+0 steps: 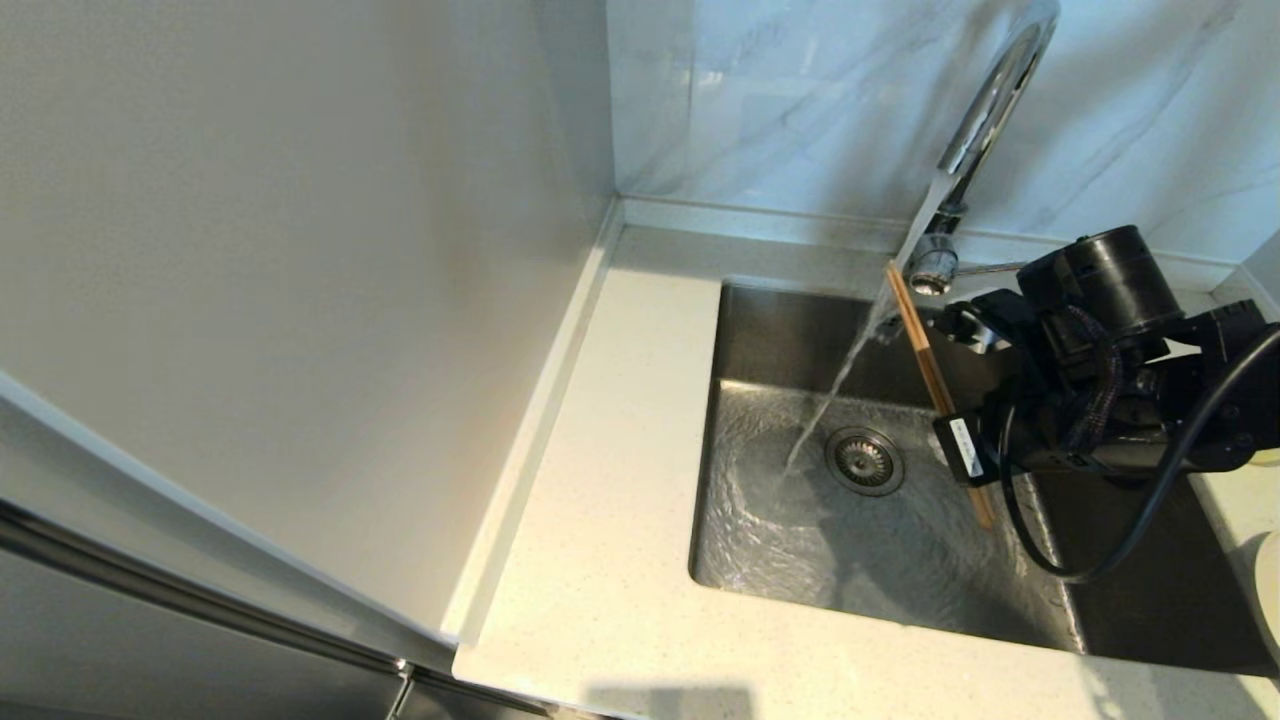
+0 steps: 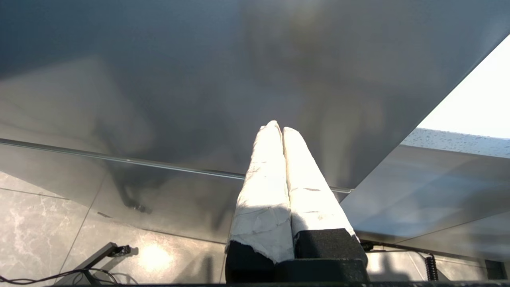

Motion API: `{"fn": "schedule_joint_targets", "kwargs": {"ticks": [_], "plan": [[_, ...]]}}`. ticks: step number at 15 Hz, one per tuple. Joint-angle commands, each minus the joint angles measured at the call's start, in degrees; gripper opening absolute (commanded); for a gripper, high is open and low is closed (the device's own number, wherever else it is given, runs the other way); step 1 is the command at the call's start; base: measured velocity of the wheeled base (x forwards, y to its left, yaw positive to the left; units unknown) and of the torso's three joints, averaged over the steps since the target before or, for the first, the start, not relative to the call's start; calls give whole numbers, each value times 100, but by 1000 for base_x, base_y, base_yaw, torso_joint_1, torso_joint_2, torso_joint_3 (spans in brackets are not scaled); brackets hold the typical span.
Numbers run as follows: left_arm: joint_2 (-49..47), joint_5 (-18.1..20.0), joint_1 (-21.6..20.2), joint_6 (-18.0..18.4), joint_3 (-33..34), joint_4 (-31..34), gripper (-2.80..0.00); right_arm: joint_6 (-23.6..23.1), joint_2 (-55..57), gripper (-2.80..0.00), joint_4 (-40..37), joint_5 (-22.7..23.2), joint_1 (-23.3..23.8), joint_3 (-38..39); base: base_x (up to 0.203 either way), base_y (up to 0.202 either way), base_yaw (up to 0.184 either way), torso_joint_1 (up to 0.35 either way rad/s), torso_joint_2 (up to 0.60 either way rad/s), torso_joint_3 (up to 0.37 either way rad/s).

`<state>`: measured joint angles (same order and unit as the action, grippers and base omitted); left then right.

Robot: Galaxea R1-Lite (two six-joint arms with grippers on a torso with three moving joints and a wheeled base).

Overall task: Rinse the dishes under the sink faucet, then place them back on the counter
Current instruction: Rinse the chopsticks

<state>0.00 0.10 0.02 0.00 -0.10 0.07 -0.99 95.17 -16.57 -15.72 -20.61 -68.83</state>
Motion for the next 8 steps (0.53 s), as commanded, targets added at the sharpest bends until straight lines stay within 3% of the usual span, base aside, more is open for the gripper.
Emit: {"fn": "schedule_joint_targets", "kwargs": {"ticks": [1, 8], "plan": [[0, -1, -2, 0, 1, 1, -280, -7, 60, -280, -10, -10, 34, -61, 0, 0, 0, 0, 0, 0], [0, -1, -2, 0, 1, 1, -280, 2, 98, -280, -13, -10, 172, -153, 0, 0, 0, 0, 0, 0]]}}
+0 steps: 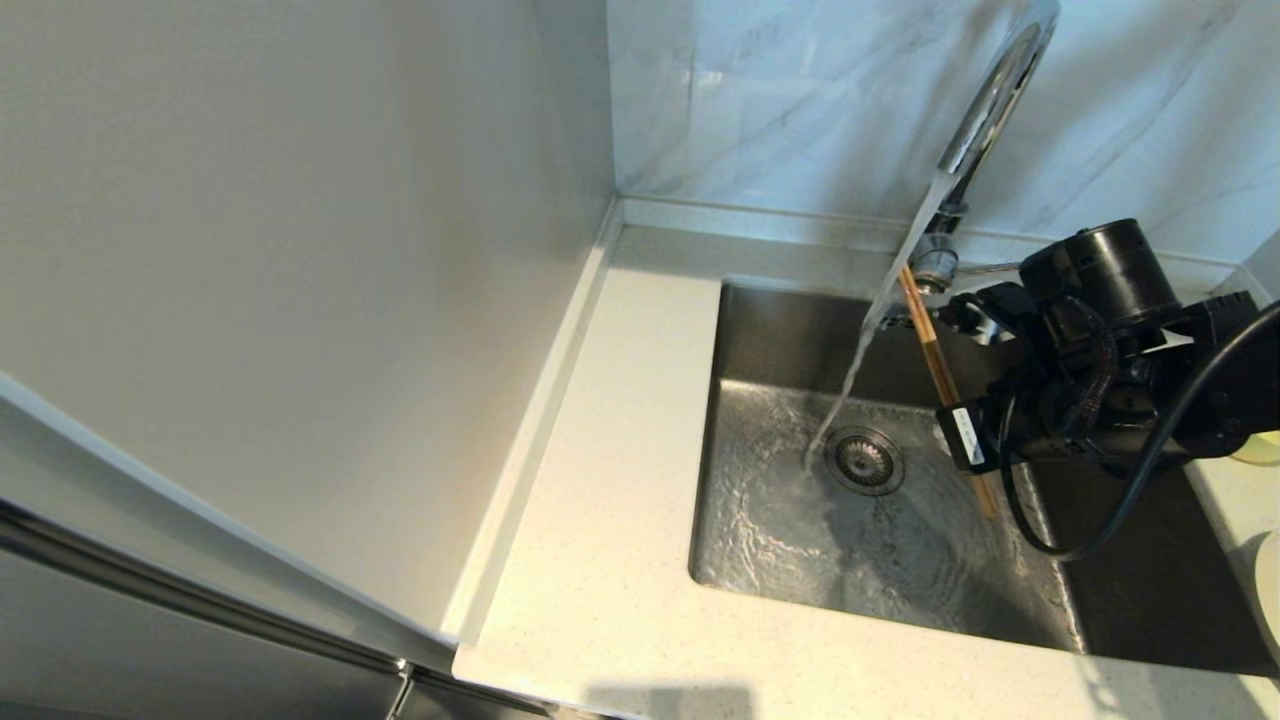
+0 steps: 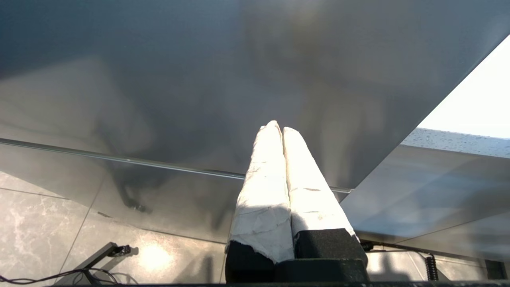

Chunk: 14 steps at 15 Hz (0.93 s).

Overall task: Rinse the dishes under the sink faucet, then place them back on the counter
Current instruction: Rinse the chopsticks

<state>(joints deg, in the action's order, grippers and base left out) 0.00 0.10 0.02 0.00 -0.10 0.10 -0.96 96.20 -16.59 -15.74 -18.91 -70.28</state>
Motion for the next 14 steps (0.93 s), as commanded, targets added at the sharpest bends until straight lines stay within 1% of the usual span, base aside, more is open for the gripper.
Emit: {"fn": "schedule_joint_targets", "kwargs": {"ticks": [1, 5, 7, 9, 12, 13, 14], "plan": [[0, -1, -2, 0, 1, -1, -280, 0, -4, -280, -11, -9, 1, -12, 0, 0, 0, 0, 0, 0], [0, -1, -2, 0, 1, -1, -280, -9, -53, -280, -20, -9, 8, 33, 0, 0, 0, 0, 0, 0], [0, -1, -1, 0, 3, -1, -280, -8, -154, -280, -66, -13, 153, 271, 0, 0, 0, 0, 0, 0], [0, -1, 6, 0, 1, -1, -280, -9, -247, -280, -71, -55, 540, 646, 0, 0, 0, 0, 0, 0], [0, -1, -2, 0, 8, -1, -280, -30, -423, -280, -63, -160, 1279, 927, 0, 0, 0, 0, 0, 0], [0, -1, 5, 0, 8, -1, -280, -34, -541, -280, -17, -351, 1444, 888, 0, 0, 0, 0, 0, 0], [0, -1, -2, 0, 1, -1, -280, -35, -650, -280, 34, -441, 1562, 692, 0, 0, 0, 0, 0, 0]]}}
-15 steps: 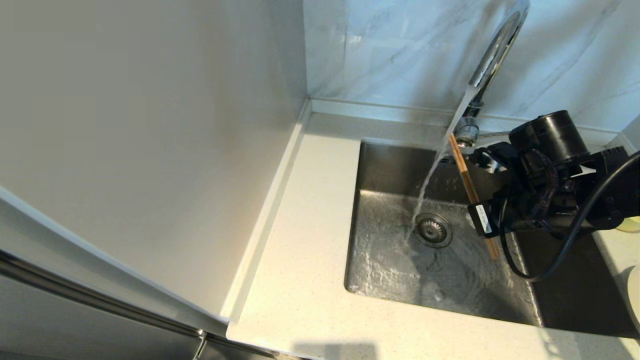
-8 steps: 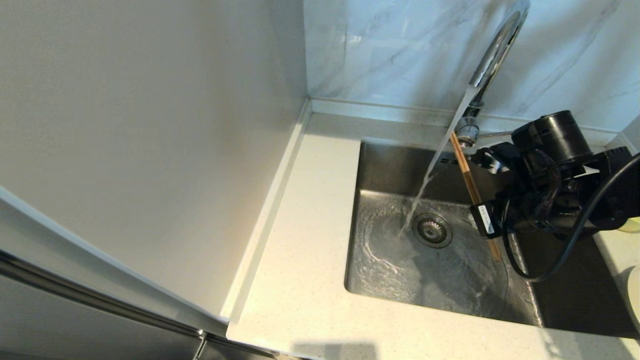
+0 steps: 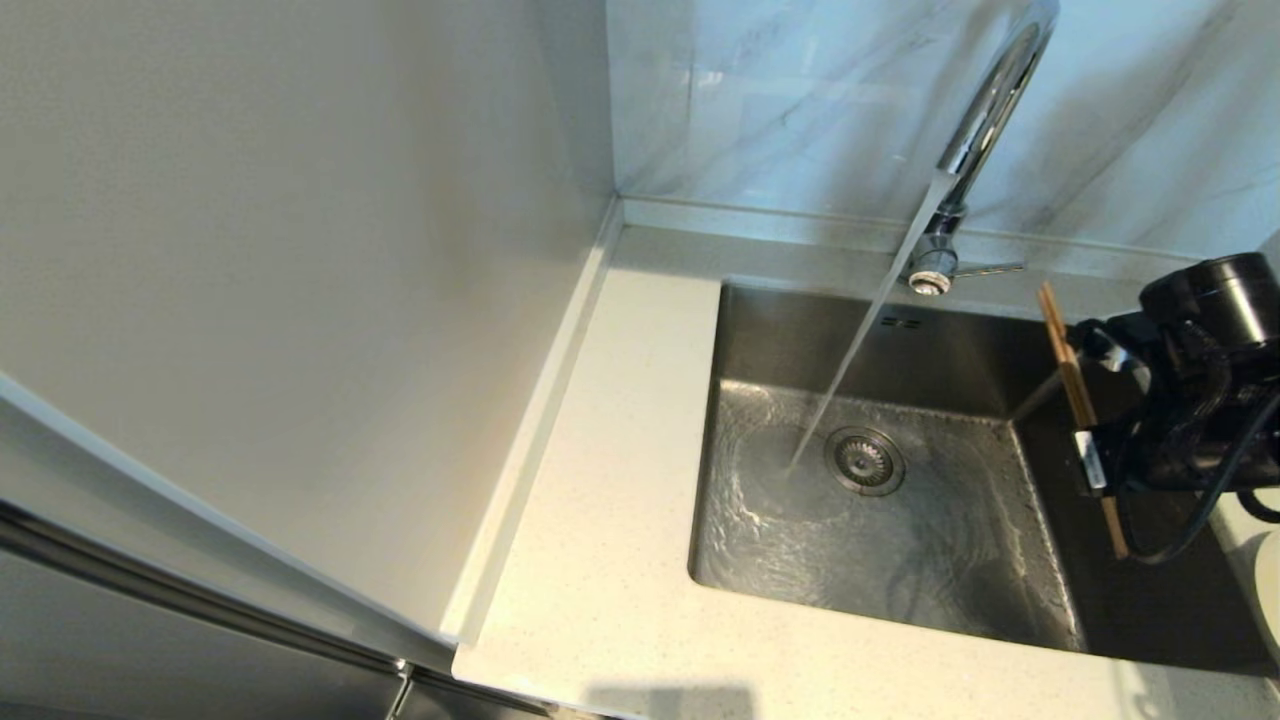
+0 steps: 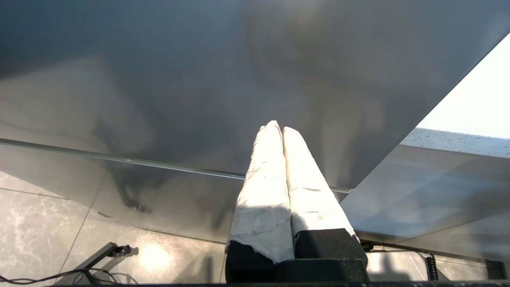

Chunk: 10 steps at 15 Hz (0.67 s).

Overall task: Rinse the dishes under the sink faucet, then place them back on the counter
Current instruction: Rinse the chopsticks, then place the chopsticks on the bowl

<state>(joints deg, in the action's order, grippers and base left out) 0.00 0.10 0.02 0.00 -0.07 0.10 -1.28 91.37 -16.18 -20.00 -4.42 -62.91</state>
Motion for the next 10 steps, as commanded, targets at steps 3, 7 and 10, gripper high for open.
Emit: {"fn": "schedule_joint_targets", "kwargs": {"ticks": [3, 7, 10], "plan": [[0, -2, -2, 0, -1, -1, -280, 6, -511, -280, 48, -137, 319, -23, 0, 0, 0, 0, 0, 0], [0, -2, -2, 0, -1, -1, -280, -25, -562, -280, 610, -273, 561, 1032, 0, 0, 0, 0, 0, 0], [0, -2, -2, 0, -1, -1, -280, -143, -591, -280, 204, -322, 886, 684, 0, 0, 0, 0, 0, 0]]}}
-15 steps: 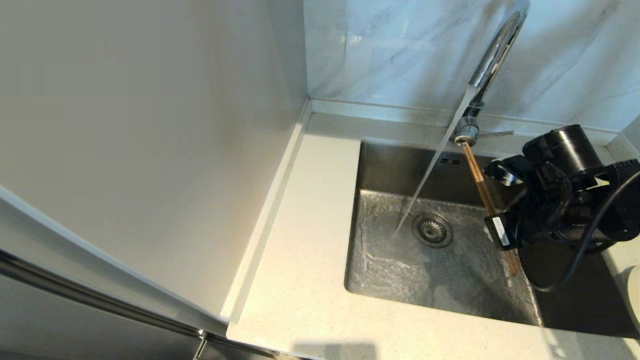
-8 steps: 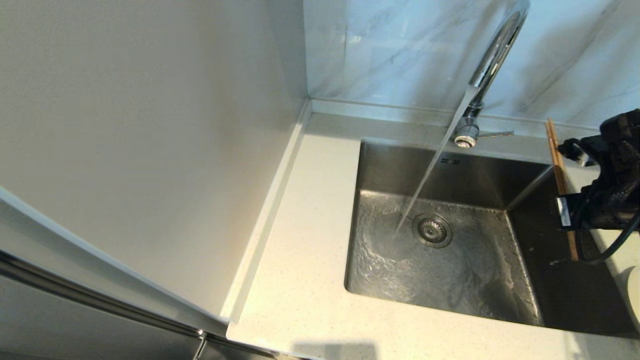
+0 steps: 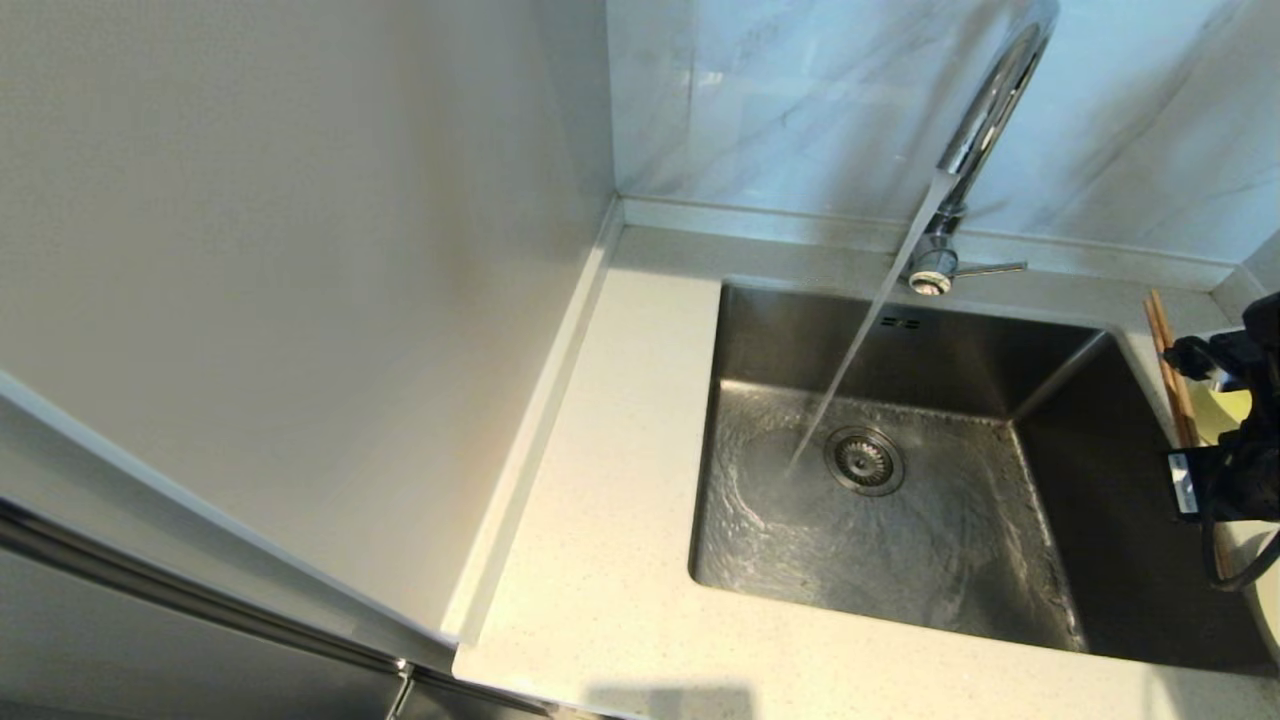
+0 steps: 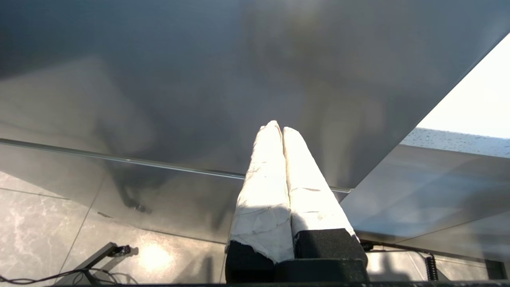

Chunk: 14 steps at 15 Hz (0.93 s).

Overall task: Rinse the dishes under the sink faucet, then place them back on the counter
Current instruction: Place the chopsticks on the bowl

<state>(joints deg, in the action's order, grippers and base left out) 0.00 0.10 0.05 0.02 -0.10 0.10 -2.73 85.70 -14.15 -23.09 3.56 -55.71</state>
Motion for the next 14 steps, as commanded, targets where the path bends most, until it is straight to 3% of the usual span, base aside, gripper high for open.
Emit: {"fn": "schedule_joint_targets", "kwargs": {"ticks": [1, 6, 11, 14], "plan": [[0, -1, -5, -2, 8, -1, -280, -101, -9, -280, -56, -11, 168, -309, 0, 0, 0, 0, 0, 0], [0, -1, -5, -2, 1, -1, -280, -553, 578, -280, -1547, 70, 972, -2596, 0, 0, 0, 0, 0, 0], [0, -1, -1, -2, 1, -1, -280, -817, 1654, -280, -3321, 1308, 2135, -4412, 0, 0, 0, 0, 0, 0], [0, -1, -5, -2, 1, -1, -280, -832, 2344, -280, -4153, 1670, 2515, -5436, 0, 0, 0, 0, 0, 0]]}}
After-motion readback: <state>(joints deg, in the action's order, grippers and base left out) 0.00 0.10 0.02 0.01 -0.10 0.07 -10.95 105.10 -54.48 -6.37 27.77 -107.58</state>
